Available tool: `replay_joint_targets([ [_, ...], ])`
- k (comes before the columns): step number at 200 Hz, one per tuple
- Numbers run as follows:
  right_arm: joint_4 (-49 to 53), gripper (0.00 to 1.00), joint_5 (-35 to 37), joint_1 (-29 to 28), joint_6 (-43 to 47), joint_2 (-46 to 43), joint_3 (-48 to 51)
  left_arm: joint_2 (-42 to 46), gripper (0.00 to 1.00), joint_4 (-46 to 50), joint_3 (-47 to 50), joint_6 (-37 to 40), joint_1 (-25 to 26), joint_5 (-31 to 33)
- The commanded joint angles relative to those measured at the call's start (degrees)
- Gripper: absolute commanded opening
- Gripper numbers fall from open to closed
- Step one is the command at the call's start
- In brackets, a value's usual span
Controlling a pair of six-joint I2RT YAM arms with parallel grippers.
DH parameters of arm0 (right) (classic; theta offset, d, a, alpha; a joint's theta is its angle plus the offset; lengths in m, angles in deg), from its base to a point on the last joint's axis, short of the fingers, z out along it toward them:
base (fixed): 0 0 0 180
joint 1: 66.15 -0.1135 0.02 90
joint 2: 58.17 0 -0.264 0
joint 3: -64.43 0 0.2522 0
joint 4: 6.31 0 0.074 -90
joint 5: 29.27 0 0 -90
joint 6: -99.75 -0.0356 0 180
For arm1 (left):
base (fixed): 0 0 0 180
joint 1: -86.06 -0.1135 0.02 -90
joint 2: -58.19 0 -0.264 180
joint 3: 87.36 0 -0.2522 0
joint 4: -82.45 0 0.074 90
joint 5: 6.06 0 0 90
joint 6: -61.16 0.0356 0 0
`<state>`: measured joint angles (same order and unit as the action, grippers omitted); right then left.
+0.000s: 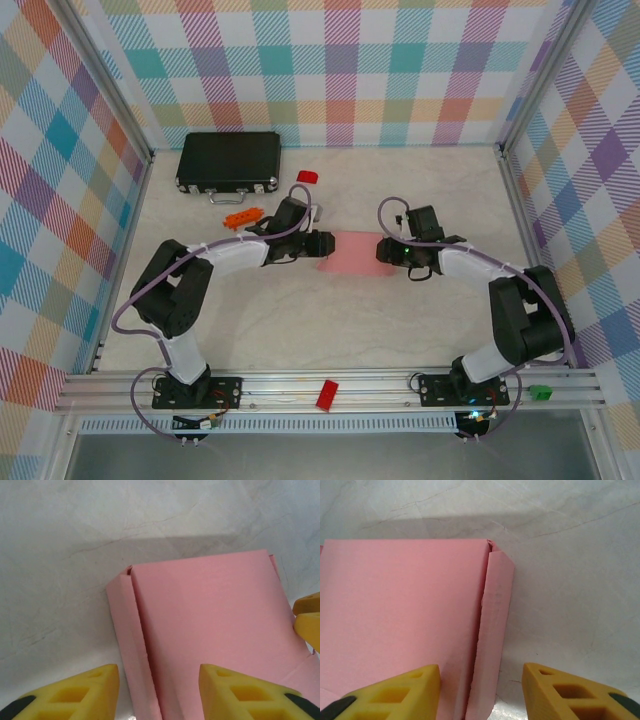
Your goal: Fold the paper box
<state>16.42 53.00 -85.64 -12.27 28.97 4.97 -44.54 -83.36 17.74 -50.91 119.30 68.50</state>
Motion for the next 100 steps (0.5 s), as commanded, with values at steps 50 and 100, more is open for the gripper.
replay_joint_targets([
  [50,-2.0,0.36,-1.3,-1.4,-0.5,4.9,0.3,-1.6,0.37,-5.0,5.1,-4.6,1.0,-1.7],
  [100,-1.1,0.3,-5.0,-2.3,3.0,9.4,-3.9,1.6,0.31,-5.7,8.2,-8.5,2.6,-0.1],
])
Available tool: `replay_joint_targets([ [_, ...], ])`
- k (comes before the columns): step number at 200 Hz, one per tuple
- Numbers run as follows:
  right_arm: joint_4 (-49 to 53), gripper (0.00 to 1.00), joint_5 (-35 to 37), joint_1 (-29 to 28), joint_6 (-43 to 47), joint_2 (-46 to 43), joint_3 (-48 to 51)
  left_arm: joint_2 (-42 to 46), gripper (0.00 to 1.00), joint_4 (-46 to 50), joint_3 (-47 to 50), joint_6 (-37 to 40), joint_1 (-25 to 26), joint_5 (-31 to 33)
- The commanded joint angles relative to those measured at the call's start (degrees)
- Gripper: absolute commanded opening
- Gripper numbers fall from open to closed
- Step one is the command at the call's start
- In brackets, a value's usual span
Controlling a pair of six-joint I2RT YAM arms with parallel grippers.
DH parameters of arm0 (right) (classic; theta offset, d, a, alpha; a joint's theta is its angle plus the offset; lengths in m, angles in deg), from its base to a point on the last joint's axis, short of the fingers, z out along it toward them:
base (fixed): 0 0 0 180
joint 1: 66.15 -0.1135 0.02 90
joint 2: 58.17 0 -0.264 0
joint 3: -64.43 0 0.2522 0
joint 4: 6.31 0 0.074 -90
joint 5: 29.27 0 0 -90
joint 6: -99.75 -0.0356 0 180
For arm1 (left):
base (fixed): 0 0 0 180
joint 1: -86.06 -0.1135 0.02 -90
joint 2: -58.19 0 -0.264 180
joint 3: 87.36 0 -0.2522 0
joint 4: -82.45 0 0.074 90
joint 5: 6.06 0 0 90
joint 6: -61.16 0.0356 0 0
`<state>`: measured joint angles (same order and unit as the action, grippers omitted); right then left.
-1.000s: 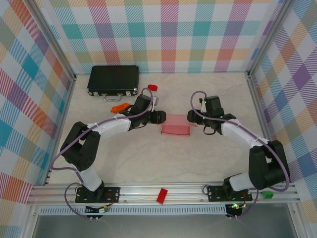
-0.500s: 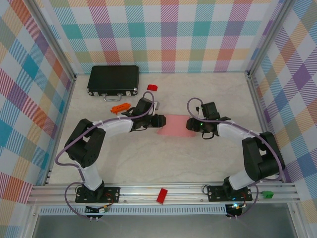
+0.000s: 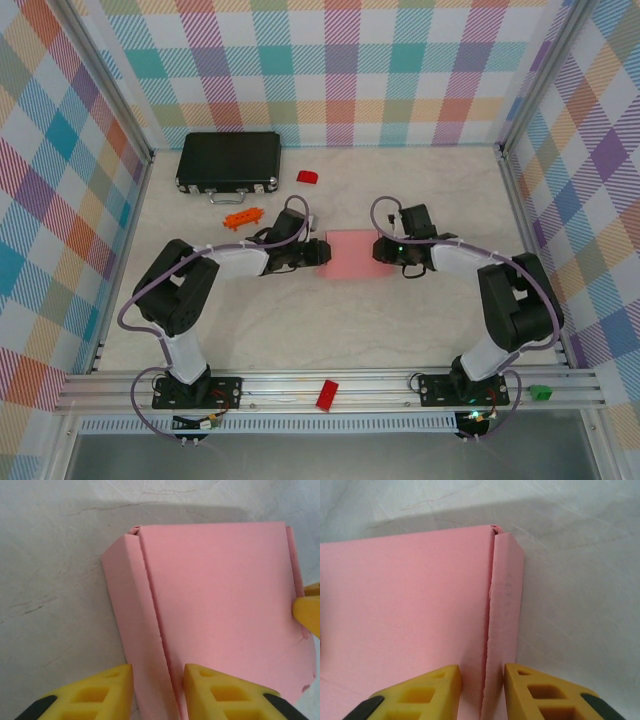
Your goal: Fold the paper box
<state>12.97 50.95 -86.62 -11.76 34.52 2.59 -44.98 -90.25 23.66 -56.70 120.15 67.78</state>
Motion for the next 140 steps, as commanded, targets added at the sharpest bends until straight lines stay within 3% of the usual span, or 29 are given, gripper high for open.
replay_joint_targets([
  [1,2.4,0.3,-3.1,-1.3,2.5,4.0,-1.6,2.0,0.31,1.2,2.3,-2.8,1.7,0.6],
  [74,8.8,0.3,-11.6,-2.1,12.9,14.8,-14.2,7.9,0.31,-4.1,11.1,-14.5,6.2,5.8],
  [116,10.1,0.32,-10.2,-2.8,14.9,18.4,-19.7,10.6,0.36,-5.9,13.7,-17.1,8.3,9.3],
  [140,10.7,0.41,-5.7,-2.7,14.0,18.4,-22.4,12.8,0.41,-4.3,13.6,-16.7,8.3,10.0],
])
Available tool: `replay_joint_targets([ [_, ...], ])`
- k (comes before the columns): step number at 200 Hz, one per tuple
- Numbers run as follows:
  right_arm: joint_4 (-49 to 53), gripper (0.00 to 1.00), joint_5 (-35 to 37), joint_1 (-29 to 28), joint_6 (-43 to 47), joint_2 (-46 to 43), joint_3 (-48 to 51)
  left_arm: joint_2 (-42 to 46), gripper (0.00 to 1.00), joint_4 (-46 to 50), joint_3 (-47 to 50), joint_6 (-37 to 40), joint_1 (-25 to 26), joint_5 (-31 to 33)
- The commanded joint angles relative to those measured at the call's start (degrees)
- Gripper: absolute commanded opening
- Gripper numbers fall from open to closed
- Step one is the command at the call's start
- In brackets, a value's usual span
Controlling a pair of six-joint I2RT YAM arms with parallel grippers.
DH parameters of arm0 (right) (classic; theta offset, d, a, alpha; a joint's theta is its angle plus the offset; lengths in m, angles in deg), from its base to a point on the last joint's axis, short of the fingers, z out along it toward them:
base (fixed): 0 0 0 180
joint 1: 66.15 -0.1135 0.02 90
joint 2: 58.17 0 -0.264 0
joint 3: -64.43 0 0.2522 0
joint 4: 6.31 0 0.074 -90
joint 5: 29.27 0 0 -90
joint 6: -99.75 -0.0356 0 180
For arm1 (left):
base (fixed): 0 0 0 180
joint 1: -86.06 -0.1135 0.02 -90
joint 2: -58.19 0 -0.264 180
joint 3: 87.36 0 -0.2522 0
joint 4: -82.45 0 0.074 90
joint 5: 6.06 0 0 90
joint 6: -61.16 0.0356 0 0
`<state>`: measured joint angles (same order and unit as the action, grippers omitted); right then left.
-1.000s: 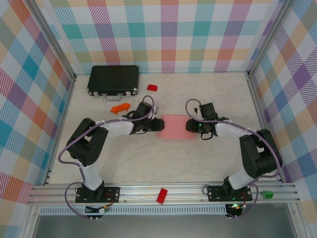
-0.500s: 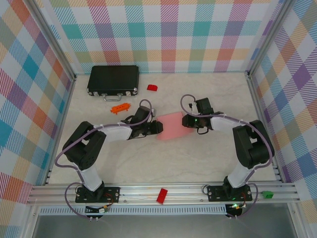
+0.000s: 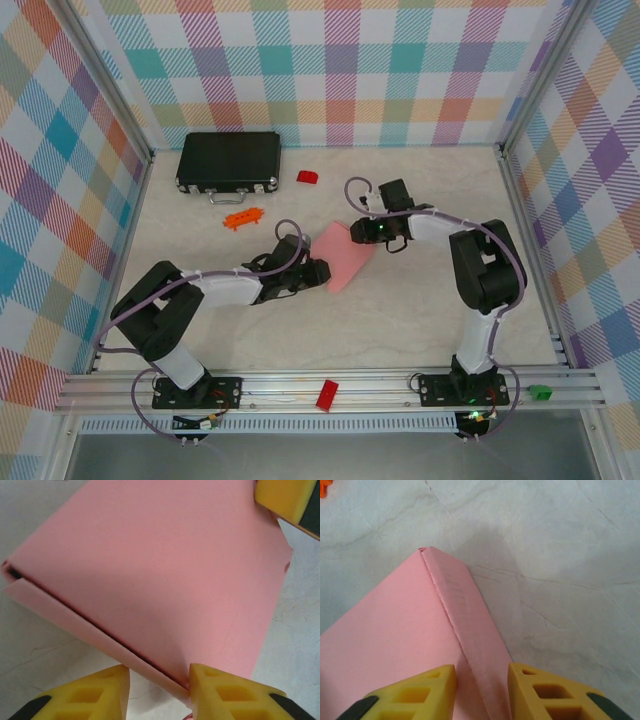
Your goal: Fold the paper box
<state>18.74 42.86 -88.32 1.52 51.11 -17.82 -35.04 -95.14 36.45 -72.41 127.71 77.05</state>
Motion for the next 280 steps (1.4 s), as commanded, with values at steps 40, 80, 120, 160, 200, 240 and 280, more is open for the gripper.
replay_joint_targets([
  [40,6.1,0.56,9.3,0.6,-3.2,-2.2,-4.8,10.0,0.62,9.4,0.2,3.2,0.8,6.4],
  [80,7.5,0.58,10.3,3.0,-5.8,-9.0,-2.7,14.9,0.77,20.4,-3.7,12.2,0.4,13.8],
  [120,8.7,0.58,4.7,3.1,-9.5,-17.8,4.8,8.7,0.77,26.1,-13.3,25.7,-5.4,5.0],
  [160,1.0,0.57,-3.7,2.8,-17.6,-24.1,17.6,1.4,0.75,22.0,-17.5,29.2,-11.0,-2.9],
  [200,-14.4,0.56,-9.9,0.8,-25.4,-24.4,27.2,-7.3,0.67,20.1,-22.7,31.7,-15.1,-12.0],
  [240,-24.0,0.57,-11.1,-0.5,-29.4,-20.0,30.1,-11.7,0.61,17.8,-24.2,32.8,-15.6,-14.3],
  [280,-31.7,0.55,-12.3,-0.7,-32.4,-14.5,30.1,-13.5,0.53,17.8,-24.4,30.8,-15.6,-16.8],
])
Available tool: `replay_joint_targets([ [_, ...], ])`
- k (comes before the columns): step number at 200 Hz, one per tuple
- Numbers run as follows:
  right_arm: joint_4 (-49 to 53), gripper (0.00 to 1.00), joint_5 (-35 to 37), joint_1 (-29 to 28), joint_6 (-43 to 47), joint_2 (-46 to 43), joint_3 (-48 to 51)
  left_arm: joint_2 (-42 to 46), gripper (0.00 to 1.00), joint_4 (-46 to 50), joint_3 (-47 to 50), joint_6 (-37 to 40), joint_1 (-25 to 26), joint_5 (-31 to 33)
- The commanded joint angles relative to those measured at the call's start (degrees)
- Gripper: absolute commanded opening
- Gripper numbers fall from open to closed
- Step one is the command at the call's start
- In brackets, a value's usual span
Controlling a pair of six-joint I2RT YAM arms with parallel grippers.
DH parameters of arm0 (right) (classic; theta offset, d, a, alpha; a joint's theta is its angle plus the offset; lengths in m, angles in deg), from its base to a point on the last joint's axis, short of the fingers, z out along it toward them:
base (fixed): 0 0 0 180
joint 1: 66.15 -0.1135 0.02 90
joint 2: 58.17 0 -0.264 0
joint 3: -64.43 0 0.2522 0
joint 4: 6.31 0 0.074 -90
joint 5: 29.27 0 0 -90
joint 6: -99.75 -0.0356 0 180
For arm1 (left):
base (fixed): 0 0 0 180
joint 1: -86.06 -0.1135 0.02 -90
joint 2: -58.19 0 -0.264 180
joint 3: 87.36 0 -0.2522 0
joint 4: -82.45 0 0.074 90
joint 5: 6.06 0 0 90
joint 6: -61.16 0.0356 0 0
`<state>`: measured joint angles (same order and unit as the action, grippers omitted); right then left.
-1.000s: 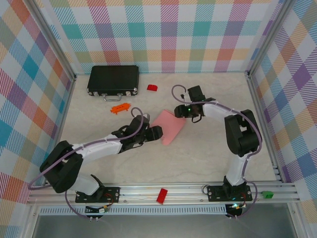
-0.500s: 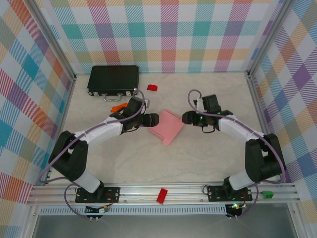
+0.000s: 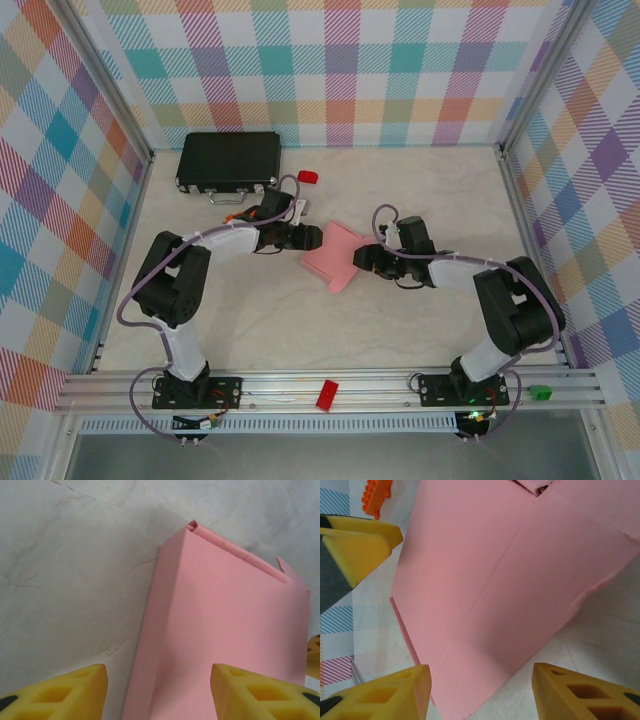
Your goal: Fold the paper box
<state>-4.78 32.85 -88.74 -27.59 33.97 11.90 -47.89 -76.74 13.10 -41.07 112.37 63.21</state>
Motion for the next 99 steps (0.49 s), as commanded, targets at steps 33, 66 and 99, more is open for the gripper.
replay_joint_targets([
  [33,-9.8,0.53,-2.5,-0.4,-3.2,5.9,-1.8,2.3,0.47,-3.3,4.2,-5.1,0.7,-2.2],
  [66,-5.0,0.53,-2.5,-0.3,0.2,9.6,-7.1,6.2,0.43,-5.5,9.7,-9.4,2.4,-1.5],
  [99,-1.1,0.53,-2.4,-0.4,2.9,12.5,-11.3,10.5,0.42,-7.5,14.4,-13.8,4.2,-0.5],
])
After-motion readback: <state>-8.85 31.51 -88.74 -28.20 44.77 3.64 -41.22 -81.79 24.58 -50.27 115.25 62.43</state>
